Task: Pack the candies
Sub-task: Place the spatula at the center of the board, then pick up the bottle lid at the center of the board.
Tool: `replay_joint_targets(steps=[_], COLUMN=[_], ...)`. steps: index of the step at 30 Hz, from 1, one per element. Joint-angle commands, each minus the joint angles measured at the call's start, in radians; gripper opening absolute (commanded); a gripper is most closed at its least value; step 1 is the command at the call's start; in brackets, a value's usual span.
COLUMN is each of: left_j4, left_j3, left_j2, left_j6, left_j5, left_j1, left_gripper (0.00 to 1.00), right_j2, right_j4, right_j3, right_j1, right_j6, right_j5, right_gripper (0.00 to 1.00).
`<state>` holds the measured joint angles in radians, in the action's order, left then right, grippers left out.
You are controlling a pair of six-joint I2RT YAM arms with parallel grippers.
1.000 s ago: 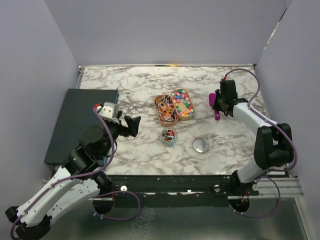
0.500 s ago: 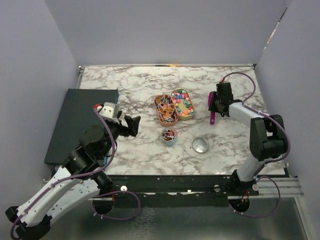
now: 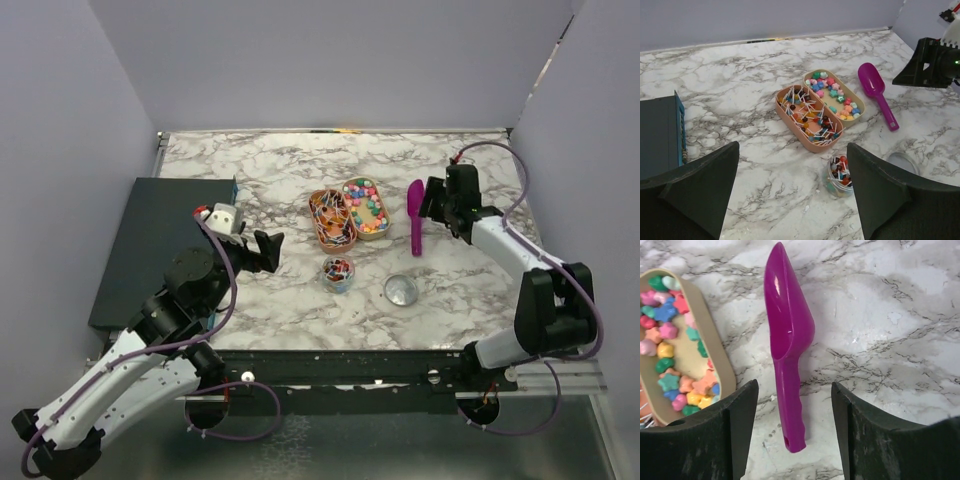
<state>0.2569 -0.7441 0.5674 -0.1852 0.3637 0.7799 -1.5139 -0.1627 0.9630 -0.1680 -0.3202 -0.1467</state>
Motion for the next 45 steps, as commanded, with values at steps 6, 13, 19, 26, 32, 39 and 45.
replay_joint_targets(steps=[6, 13, 19, 26, 32, 39, 45], left_j4=[0.002, 0.002, -0.001, -0.004, -0.002, -0.002, -0.002], left_j3=[0.003, 0.003, 0.004, 0.003, 0.005, 0.006, 0.004], left_j2=[0.028, 0.042, 0.052, 0.061, 0.062, 0.058, 0.054], left_j6=[0.011, 0.01, 0.007, 0.009, 0.01, 0.01, 0.012], left_j5=[-0.007, -0.017, -0.019, -0.031, -0.033, -0.031, -0.028], left_j1=[-0.005, -0.005, -0.005, -0.005, -0.005, -0.005, -0.005], left_gripper=[0.95, 0.99, 0.99, 0.99, 0.99, 0.99, 0.99], right_j2=[0.209, 0.29, 0.356, 0.358, 0.28, 0.202, 0.169], right_j4=[-0.077, -0.225, -0.284, -0.332, -0.33, -0.28, -0.256], right_j3=[-0.082, -0.113, -0.216, -0.282, -0.311, -0.336, -0.343], right_j1=[-0.01, -0.115, -0.151, -0.205, -0.242, -0.251, -0.257], right_j6=[0.013, -0.042, -0.159, -0.225, -0.258, -0.28, -0.288], right_j5=[0.236, 0.185, 0.168, 0.102, 0.01, -0.027, -0.024], right_gripper=[0.63, 0.61, 0.59, 0.54, 0.49, 0.44, 0.33])
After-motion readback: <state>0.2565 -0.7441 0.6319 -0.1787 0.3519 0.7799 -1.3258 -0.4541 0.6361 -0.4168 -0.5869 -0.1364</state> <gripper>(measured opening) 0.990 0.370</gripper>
